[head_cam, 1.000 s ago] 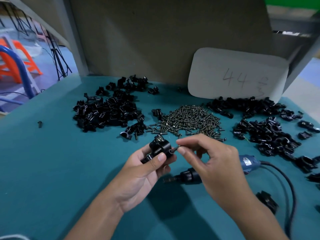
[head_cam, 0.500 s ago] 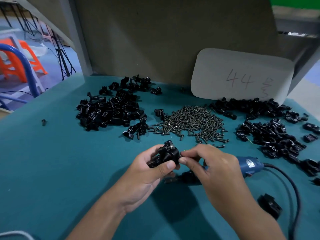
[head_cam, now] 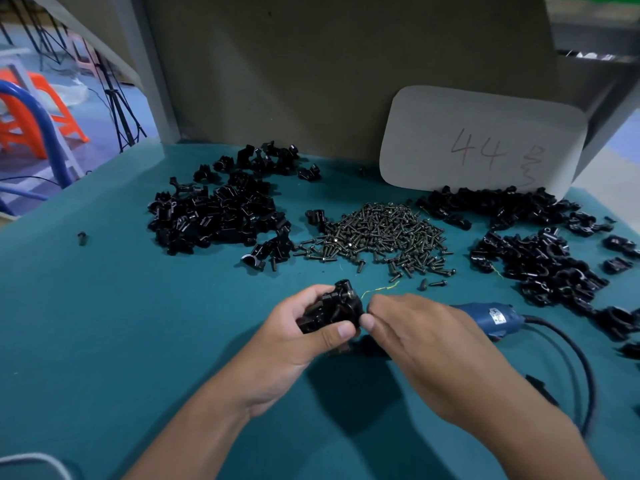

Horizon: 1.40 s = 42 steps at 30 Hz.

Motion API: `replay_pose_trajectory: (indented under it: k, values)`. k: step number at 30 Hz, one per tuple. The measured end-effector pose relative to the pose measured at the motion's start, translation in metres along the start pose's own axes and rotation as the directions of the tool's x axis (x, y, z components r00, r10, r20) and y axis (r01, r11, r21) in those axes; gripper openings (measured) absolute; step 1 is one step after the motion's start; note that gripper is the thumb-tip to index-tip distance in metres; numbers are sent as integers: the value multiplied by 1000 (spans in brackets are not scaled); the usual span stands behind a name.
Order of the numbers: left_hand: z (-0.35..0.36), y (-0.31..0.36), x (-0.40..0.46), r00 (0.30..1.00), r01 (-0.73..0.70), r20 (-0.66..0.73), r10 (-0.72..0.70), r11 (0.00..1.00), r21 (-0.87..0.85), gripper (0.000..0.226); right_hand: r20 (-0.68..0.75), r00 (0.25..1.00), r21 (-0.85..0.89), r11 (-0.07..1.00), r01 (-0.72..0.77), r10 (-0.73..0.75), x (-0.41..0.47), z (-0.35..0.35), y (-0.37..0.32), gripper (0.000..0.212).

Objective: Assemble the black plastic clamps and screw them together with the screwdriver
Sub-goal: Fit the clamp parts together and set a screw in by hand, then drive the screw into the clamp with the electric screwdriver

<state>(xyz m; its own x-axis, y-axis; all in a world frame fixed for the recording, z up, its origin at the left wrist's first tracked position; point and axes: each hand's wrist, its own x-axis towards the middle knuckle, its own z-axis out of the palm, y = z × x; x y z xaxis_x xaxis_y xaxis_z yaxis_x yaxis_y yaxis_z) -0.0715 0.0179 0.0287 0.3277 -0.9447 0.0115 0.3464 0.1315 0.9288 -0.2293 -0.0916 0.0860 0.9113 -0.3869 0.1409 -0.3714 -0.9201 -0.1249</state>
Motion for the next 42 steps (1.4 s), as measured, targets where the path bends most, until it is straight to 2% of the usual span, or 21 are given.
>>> replay_pose_trajectory:
  k: [3, 6, 8, 11, 13, 18, 21, 22, 24, 26, 28, 29, 32, 34, 37, 39, 42]
  values:
    - [2, 0, 1, 1000, 13, 4, -14, 1000, 10, 41, 73, 997, -2, 1000, -30, 30, 0, -5, 8, 45]
    - [3, 1, 1, 1000, 11, 3, -11, 999, -32, 42, 64, 998, 75, 997, -15, 10, -3, -13, 5, 19]
    - [3, 1, 1, 1000, 4, 8, -4, 999, -47, 40, 75, 997, 51, 999, 16, -20, -2, -16, 4, 15]
    - [5, 0, -1, 1000, 9, 17, -8, 999, -38, 40, 67, 996, -4, 999, 51, -51, 2, -16, 1, 35]
    - [5, 1, -2, 1000, 3, 20, -2, 1000, -29, 39, 83, 996, -29, 999, 22, -20, 3, -16, 2, 42]
    - [2, -1, -2, 1000, 1, 25, 0, 999, -47, 38, 90, 992, 124, 988, -95, 84, 1, -18, -1, 32]
    - [-2, -3, -1, 1000, 0, 30, 0, 1000, 0, 48, 21, 984, 43, 984, -176, 175, 1, -6, -4, 55]
    - [-4, -1, -1, 1000, -6, 10, 6, 1000, 31, 53, -2, 963, 86, 959, -268, 269, -4, -3, -1, 64]
    - [-10, 1, 2, 993, -27, -115, 41, 993, 115, 53, -45, 865, 316, 829, -462, 499, -22, 6, 12, 61]
    - [-17, -1, 6, 952, -45, -288, 105, 978, 205, 44, 17, 695, 418, 626, -658, 719, -45, 6, 29, 60]
    - [-23, -3, 11, 905, -58, -392, 168, 959, 278, 37, 129, 554, 360, 482, -799, 822, -57, 2, 41, 67]
    - [-24, -5, 13, 896, -59, -405, 184, 952, 301, 35, 161, 509, 291, 452, -843, 845, -55, 1, 47, 73]
    - [-25, -9, 13, 907, -54, -375, 190, 937, 346, 32, 269, 427, 88, 419, -904, 864, -31, 0, 51, 93]
    - [-23, -8, 10, 917, -57, -351, 190, 933, 356, 32, 381, 344, 112, 326, -939, 858, -15, 1, 47, 99]
    - [-21, -8, 7, 926, -50, -335, 174, 936, 349, 33, 440, 297, 219, 220, -951, 847, -1, 7, 47, 91]
    - [-19, -6, 6, 930, -43, -330, 161, 940, 338, 34, 492, 274, 419, 51, -907, 826, 3, 14, 49, 75]
    - [-20, -5, 5, 935, -42, -324, 145, 952, 303, 34, 543, 354, 702, -180, -689, 762, -1, 19, 51, 40]
